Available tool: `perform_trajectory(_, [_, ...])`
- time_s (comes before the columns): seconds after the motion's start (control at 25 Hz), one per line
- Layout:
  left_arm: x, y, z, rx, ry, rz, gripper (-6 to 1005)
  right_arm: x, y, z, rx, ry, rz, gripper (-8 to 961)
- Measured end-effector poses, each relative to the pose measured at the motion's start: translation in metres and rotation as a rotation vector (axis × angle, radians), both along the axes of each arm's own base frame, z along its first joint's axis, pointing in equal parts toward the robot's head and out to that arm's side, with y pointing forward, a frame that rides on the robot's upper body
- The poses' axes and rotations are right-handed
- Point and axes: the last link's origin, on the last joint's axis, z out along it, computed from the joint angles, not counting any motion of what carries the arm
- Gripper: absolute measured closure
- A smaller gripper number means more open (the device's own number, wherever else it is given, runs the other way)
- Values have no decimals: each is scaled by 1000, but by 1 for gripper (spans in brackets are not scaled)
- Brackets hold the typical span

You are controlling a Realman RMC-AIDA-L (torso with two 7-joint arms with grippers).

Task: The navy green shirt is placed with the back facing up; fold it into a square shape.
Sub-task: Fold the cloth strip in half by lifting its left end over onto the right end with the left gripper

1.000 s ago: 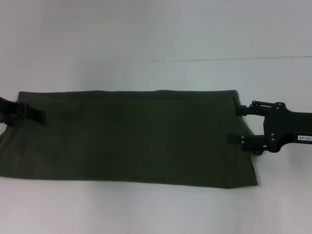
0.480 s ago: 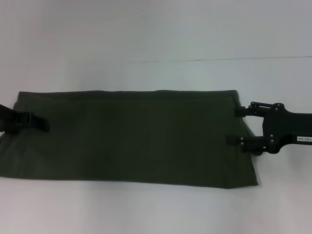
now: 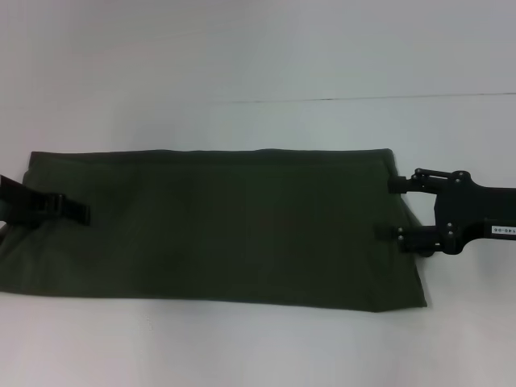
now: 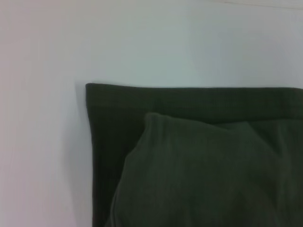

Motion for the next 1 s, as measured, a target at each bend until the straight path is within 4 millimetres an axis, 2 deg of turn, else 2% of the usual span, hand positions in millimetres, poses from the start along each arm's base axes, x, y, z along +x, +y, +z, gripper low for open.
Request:
perform_trajectory(0.8, [0,0,-5,-13,-3,-3,90,-1,0,-2,0,2,4,76])
perform_trajectory(1.0, [4,3,1,5,-2,-15,90,-1,0,-2,2,1,3,75])
